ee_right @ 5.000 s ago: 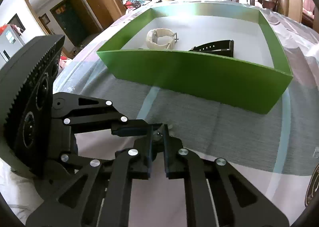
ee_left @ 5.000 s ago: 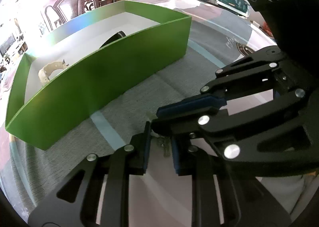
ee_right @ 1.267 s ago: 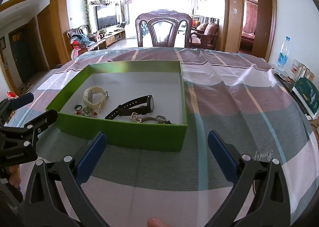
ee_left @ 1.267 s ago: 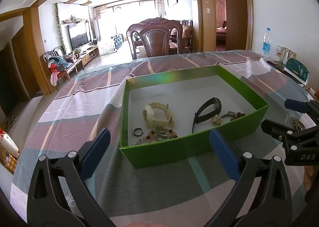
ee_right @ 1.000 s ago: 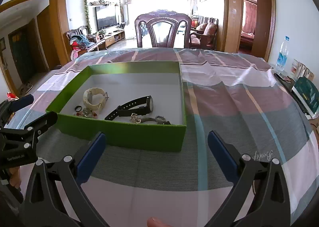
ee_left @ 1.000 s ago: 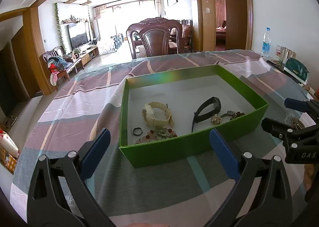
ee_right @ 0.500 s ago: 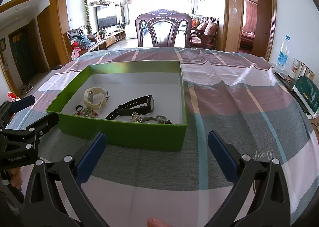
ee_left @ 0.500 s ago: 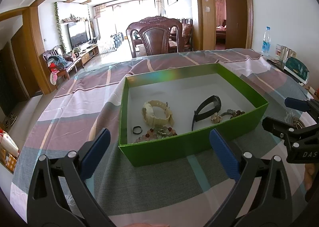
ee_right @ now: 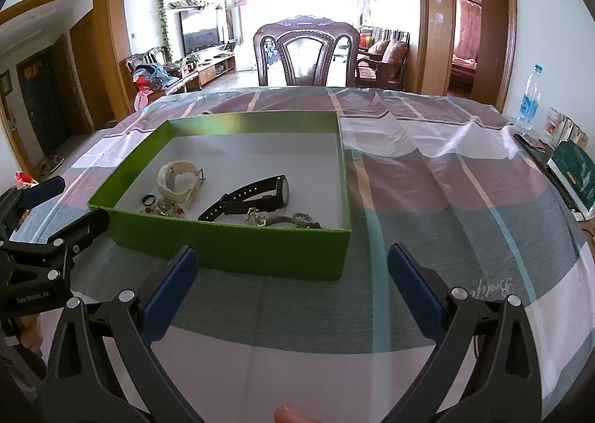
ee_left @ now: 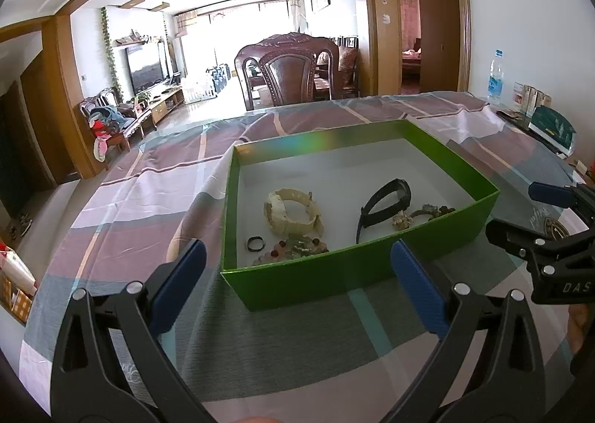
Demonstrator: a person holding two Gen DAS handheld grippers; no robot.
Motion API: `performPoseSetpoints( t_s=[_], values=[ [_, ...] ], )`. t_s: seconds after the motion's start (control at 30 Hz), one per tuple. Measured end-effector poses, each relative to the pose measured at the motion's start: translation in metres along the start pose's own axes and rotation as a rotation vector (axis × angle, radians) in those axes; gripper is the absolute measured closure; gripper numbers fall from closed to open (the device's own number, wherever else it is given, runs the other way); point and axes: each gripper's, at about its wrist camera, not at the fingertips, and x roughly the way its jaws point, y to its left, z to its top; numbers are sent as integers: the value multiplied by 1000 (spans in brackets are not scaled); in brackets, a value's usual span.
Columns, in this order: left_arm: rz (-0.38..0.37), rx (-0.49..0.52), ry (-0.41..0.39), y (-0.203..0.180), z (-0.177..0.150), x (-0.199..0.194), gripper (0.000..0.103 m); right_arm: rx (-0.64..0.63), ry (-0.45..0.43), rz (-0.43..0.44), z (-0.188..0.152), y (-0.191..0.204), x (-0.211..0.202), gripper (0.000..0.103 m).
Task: Organize jewelry
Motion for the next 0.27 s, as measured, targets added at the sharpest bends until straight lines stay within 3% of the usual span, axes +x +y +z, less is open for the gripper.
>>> performPoseSetpoints(
  t_s=[0.27],
  values=[
    [-5,-14,25,2,0,4,4,-3,3,7,-1,1,0,4]
  ],
)
